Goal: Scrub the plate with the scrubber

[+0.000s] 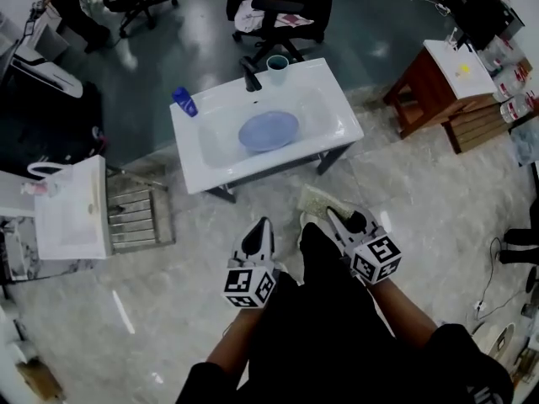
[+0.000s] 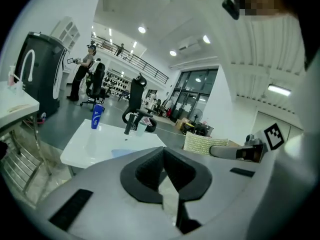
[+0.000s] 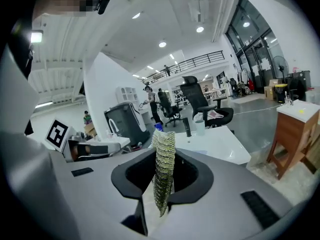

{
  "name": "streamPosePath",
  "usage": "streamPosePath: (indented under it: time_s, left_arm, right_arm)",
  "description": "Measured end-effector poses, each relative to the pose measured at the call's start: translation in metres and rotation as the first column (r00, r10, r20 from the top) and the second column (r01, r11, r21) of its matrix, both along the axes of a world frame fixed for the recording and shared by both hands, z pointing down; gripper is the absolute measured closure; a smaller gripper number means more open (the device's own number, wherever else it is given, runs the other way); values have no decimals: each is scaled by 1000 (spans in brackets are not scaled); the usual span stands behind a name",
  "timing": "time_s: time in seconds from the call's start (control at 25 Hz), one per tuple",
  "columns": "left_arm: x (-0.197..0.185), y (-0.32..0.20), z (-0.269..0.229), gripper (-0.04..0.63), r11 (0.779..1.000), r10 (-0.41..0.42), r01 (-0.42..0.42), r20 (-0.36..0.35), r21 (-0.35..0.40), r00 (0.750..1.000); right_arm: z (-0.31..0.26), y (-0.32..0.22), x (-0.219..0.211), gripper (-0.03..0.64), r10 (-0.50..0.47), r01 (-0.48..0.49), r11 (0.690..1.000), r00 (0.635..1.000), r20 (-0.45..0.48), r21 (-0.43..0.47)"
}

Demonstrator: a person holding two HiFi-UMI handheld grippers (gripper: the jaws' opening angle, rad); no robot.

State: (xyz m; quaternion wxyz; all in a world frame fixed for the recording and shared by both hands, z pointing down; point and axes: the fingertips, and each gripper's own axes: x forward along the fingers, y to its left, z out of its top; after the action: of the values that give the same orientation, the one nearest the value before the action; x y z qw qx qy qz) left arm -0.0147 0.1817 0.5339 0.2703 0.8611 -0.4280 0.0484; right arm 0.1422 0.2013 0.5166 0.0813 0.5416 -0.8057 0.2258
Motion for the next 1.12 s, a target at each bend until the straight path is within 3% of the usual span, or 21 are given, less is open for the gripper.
streamPosePath:
  time_s: [0.2,0.56,0.84,1.12]
  left_arm:
    - [-40,35,-16,592,997,9,-12,36,74,999]
    - [-84,66,-37,592,989,-64,63,0,133,998]
    - [-89,73,-40,592,986,-96,93,18,138,995]
    - [-75,74,-33,592,989,-69,65,27,131,997]
  right_arm:
    - [-11,49,-32,551,38,-38,999,999,-17,10]
    - [-25,86,-34,552,67,-64,997,995,-72,41]
    - [-41,89,-22,552,76,-68,994,994,-84,90]
    - [-50,85,-12,552,93,-83,990,992,-84,118]
